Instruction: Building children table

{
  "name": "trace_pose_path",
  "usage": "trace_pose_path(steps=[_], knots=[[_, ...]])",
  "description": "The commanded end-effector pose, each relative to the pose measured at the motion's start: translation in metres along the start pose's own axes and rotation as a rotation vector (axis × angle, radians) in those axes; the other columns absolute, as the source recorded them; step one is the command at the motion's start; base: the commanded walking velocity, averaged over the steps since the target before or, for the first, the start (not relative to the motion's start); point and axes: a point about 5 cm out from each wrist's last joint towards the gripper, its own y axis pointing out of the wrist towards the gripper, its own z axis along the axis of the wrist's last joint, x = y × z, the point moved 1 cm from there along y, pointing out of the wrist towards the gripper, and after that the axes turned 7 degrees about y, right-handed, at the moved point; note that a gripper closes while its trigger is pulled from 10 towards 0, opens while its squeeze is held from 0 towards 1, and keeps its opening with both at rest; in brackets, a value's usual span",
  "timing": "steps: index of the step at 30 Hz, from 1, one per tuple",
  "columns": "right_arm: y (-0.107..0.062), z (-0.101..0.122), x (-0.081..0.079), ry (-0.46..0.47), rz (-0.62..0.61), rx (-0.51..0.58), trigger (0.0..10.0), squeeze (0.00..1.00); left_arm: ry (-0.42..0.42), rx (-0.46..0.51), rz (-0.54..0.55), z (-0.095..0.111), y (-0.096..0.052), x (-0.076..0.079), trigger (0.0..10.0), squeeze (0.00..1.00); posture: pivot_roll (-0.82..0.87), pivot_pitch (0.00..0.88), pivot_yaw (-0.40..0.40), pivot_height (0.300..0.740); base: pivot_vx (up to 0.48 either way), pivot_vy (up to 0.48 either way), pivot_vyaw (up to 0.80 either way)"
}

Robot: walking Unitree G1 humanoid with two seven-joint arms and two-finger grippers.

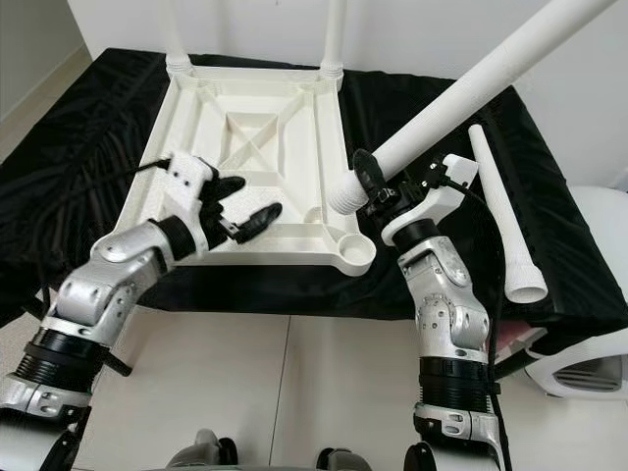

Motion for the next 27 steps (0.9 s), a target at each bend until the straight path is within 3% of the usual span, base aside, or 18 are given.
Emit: trace_pose_path(steps=[1,10,16,27], knots=[[0.002,0.003,-0.002,-0.005,0.016,0.012,10.0,0.00,0.004,-0.034,-0.129,-0.008,0.007,0.018,10.0,0.00,-0.03,0.105,0.006,0.740,0.000,0.000,0.00],[-0.002,0.007,0.000,-0.026,0.008,0.017,10.0,0.00,0.013,-0.131,-0.271,-0.031,0.023,0.051,10.0,0.00,-0.06,0.104,0.014,0.740,0.000,0.000,0.00],[-0.006,0.009,0.002,-0.039,-0.003,0.018,10.0,0.00,0.006,-0.200,-0.283,-0.047,0.026,0.058,10.0,0.00,-0.07,0.104,0.018,0.740,0.000,0.000,0.00],[-0.006,0.008,0.000,-0.039,0.002,0.017,10.0,0.00,-0.001,-0.268,-0.233,-0.061,0.027,0.053,10.0,0.00,-0.08,0.102,0.023,0.740,0.000,0.000,0.00]])
